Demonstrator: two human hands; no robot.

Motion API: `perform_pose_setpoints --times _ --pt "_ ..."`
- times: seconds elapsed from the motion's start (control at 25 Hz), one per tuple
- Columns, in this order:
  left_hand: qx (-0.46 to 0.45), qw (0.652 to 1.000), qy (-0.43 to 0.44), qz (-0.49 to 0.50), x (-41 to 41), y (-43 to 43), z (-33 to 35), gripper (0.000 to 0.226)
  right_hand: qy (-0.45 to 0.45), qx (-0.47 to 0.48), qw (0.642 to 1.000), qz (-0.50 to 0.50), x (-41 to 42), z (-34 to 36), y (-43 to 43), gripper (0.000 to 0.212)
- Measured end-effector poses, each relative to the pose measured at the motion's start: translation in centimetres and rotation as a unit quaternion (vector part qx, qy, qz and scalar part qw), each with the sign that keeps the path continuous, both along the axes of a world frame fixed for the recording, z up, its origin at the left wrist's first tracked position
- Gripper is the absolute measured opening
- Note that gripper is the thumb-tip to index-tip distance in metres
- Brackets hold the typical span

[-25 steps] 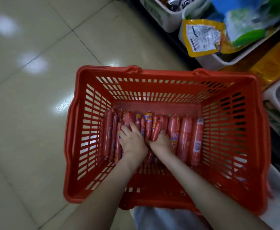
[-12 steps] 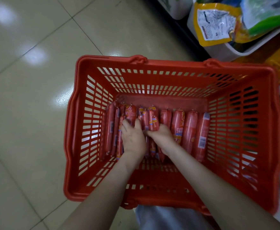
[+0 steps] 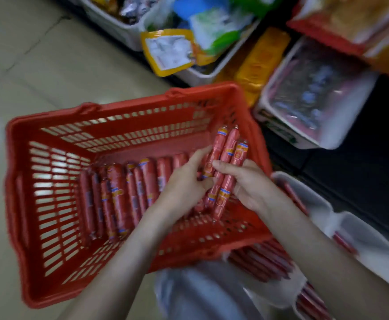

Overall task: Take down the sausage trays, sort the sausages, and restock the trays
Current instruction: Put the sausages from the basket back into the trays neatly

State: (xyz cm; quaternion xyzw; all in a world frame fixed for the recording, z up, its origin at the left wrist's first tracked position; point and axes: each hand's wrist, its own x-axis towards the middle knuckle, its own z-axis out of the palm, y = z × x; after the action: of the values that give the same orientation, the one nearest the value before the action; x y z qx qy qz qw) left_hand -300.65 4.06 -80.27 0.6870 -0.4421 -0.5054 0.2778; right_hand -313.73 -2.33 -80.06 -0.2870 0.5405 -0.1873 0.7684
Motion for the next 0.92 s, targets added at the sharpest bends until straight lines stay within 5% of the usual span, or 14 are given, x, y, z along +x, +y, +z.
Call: perform_pose_setpoints --times 0.32,0.44,0.56,0.68,0.76,0.92 --pt "-0.092 0.959 0.126 -0.235 -17.4 -0.6 5.6 0.032 0.02 -0.075 0.976 -0.204 -19.8 8.2 6.4 0.012" --pt "-0.055 0.943 0.088 -0.316 -23.1 -0.3 4.4 0.019 0.184 -0.095 0.95 -0.233 -27.5 6.5 9.2 0.008" --pt "-0.044 0.929 -0.045 -0.366 -27.4 0.5 -0.1 0.027 0.41 -0.106 0.899 -0.108 -34.4 0.8 11.1 0.023" --pt "-0.089 0.886 -0.175 -0.42 -30.3 1.4 -4.8 0.042 0.529 -0.121 0.832 0.116 -38.1 -5.4 11.8 0.04" --pt "-0.138 0.826 -0.237 -0.492 -31.3 2.0 -7.5 0.052 0.551 -0.136 0.777 0.274 -38.5 -8.6 12.3 0.035" --pt "-0.212 0.698 -0.312 -0.608 -32.2 2.1 -12.0 0.071 0.502 -0.129 0.739 0.43 -38.1 -13.1 14.1 0.024"
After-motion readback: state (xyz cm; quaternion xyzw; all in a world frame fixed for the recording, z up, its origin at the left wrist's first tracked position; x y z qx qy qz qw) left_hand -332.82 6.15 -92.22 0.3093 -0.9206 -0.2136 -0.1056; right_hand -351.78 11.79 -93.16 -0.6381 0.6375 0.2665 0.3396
